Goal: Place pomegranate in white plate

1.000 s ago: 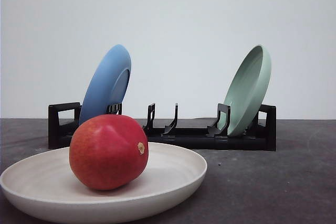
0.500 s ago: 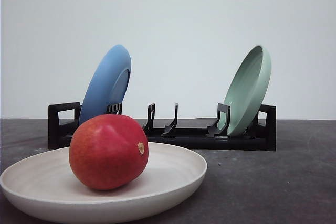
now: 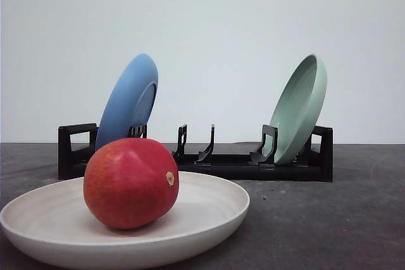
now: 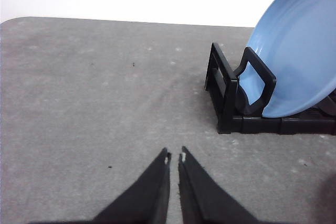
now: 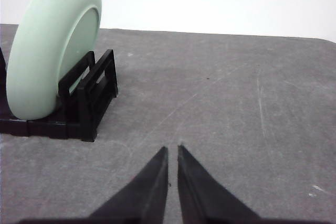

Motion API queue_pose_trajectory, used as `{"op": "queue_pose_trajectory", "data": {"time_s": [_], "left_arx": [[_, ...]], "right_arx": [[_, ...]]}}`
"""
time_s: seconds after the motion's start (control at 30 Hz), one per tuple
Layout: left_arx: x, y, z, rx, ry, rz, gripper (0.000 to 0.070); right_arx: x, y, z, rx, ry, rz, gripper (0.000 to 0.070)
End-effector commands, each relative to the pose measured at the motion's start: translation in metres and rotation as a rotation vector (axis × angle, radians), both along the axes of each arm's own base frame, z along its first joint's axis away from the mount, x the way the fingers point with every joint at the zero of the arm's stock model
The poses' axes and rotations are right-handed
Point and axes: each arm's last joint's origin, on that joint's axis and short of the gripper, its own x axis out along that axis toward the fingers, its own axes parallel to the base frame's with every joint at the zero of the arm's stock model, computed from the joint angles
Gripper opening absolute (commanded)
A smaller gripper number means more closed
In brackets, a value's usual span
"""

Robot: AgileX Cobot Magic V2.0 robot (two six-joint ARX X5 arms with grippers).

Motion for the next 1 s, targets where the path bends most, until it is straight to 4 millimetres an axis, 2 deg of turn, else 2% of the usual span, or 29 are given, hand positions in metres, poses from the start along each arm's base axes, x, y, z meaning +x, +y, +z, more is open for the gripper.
{"op": "queue_pose_trajectory", "data": {"time_s": [0.0, 0.97], "left_arx": [[0.0005, 0.0002, -0.0040, 0.007, 0.012, 0.003, 0.0011], [0.0005, 0.0002, -0.0040, 0.008, 0.012, 0.003, 0.0011]], "right_arx": [[0.0002, 0.0000, -0.0002, -0.007, -0.008, 0.000, 0.0029], [0.0002, 0.0000, -0.0002, -0.007, -0.008, 0.000, 0.0029]]}}
